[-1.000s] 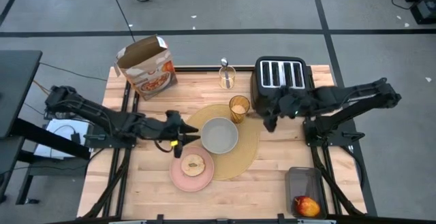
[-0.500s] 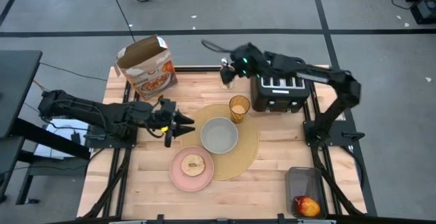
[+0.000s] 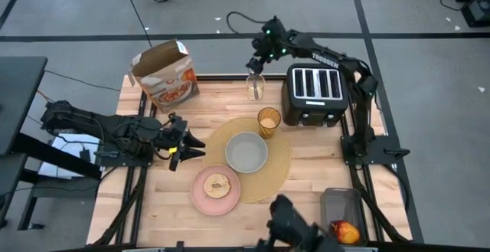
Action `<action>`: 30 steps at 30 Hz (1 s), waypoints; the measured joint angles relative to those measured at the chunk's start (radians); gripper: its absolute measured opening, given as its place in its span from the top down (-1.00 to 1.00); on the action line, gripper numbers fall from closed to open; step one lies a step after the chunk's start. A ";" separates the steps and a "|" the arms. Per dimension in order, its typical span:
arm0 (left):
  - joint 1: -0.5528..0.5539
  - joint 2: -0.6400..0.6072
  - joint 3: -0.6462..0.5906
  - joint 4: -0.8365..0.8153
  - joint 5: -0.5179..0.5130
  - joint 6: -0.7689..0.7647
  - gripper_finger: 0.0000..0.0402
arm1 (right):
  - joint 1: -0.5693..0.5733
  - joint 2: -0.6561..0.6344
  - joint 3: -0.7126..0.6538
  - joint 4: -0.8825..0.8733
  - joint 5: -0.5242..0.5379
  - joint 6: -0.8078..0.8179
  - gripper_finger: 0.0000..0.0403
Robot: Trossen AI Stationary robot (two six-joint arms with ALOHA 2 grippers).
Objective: Arrange a breakfast setting
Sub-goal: Put the violet spoon on the right of the gray bowl
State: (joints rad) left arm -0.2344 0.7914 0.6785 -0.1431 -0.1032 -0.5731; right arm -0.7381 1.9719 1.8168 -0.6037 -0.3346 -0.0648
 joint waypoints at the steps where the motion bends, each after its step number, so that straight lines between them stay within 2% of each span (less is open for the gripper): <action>1: 0.000 0.000 0.000 -0.001 0.000 -0.008 0.18 | -0.018 0.009 0.000 -0.008 -0.022 -0.035 -0.73; 6: 0.002 0.000 0.000 -0.009 -0.008 -0.015 0.18 | -0.077 0.051 -0.001 0.007 -0.129 -0.160 -0.73; 15: 0.026 0.000 0.000 0.004 -0.084 -0.027 0.18 | -0.095 0.168 -0.001 0.027 -0.263 -0.167 -0.73; 22: 0.067 0.000 0.000 0.010 -0.092 -0.044 0.18 | -0.099 0.186 -0.002 0.014 -0.334 -0.172 -0.71; 25: 0.077 0.000 0.000 0.011 -0.092 -0.044 0.18 | -0.098 0.186 -0.002 0.004 -0.351 -0.174 -0.61; 30: 0.077 0.000 0.000 0.011 -0.095 -0.044 0.18 | -0.085 0.186 -0.002 0.005 -0.335 -0.174 -0.28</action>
State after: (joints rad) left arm -0.1577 0.7918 0.6788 -0.1318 -0.1986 -0.6170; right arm -0.8227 2.1582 1.8149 -0.5991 -0.6696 -0.2387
